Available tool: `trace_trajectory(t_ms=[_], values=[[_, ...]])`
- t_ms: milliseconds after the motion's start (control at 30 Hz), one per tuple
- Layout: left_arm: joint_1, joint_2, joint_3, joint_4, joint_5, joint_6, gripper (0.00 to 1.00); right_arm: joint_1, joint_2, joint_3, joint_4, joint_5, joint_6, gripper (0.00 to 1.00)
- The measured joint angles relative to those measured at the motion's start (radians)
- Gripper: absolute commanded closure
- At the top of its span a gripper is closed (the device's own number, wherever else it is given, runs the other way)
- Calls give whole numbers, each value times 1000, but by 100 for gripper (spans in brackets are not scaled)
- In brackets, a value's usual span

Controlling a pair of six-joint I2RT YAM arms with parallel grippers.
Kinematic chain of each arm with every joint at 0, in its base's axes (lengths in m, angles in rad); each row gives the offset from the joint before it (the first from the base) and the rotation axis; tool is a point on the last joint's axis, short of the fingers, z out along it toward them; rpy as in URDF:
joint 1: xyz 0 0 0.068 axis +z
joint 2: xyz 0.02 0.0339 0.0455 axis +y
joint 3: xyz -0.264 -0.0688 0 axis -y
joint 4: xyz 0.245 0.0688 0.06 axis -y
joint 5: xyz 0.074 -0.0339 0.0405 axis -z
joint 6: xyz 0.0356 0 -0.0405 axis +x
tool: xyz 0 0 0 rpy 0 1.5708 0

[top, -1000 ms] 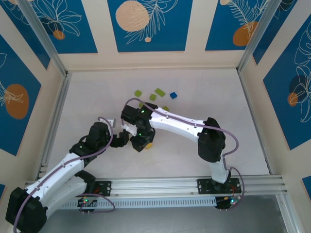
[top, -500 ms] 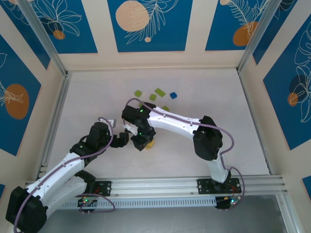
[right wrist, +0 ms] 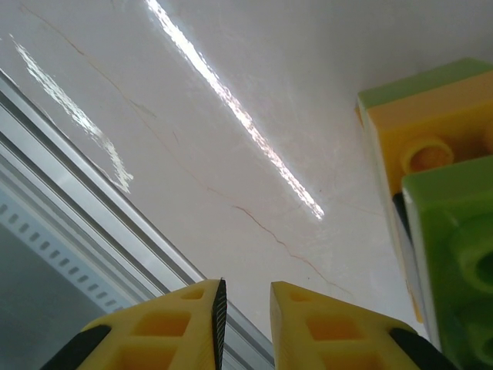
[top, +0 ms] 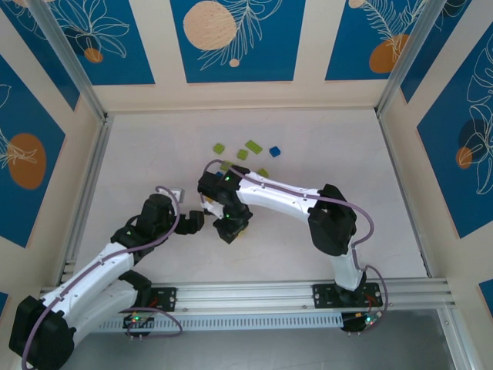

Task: Assemble a carrot with lego

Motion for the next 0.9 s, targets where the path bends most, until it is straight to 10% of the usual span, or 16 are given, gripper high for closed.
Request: trace_trajectory(t_ms=[500,900], values=[[0,0,0,3,2,0,5,16,-116,-66,-5,-7,-4,72],[-2,-56,-64,99,142,22,0,-163,-339,-97,29,221,75,7]])
